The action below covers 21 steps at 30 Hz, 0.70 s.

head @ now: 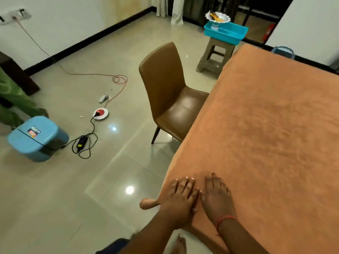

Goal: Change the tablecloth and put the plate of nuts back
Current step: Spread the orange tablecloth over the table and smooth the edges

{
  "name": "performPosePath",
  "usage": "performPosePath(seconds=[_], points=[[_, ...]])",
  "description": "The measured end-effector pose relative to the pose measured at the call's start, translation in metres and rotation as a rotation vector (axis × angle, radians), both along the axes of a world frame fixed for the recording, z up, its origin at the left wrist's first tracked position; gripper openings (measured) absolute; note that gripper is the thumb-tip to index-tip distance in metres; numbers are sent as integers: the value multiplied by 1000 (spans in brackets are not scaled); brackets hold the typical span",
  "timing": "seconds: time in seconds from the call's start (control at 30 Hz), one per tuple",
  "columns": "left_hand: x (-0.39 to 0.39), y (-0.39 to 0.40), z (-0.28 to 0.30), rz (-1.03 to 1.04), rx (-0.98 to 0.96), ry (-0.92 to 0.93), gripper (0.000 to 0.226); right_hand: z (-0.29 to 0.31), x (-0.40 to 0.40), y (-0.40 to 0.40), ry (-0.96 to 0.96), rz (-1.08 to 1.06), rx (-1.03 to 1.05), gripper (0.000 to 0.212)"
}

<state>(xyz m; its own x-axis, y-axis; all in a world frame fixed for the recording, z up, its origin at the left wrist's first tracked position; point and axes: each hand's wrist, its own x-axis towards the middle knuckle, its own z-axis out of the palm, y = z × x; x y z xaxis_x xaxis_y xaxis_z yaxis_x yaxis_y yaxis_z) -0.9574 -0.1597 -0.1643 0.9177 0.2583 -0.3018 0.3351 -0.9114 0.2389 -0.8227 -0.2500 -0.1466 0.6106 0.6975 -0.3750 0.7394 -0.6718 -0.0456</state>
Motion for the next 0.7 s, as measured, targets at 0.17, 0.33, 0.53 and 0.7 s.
performPosePath(seconds=[0.17,0.33,0.53,0.7], points=[[-2,21,-8,-108,-22,-55,68,-4,-15,22,-12,-63,-38,57],[-5,38,-23,-204,-38,-68,72,-9,-35,32,-25,-191,-106,57],[-13,52,-30,-231,-56,-143,70,-15,-54,41,-19,-335,-171,59],[-15,61,-32,-276,-83,-156,72,-17,-57,47,-5,-372,-158,59]])
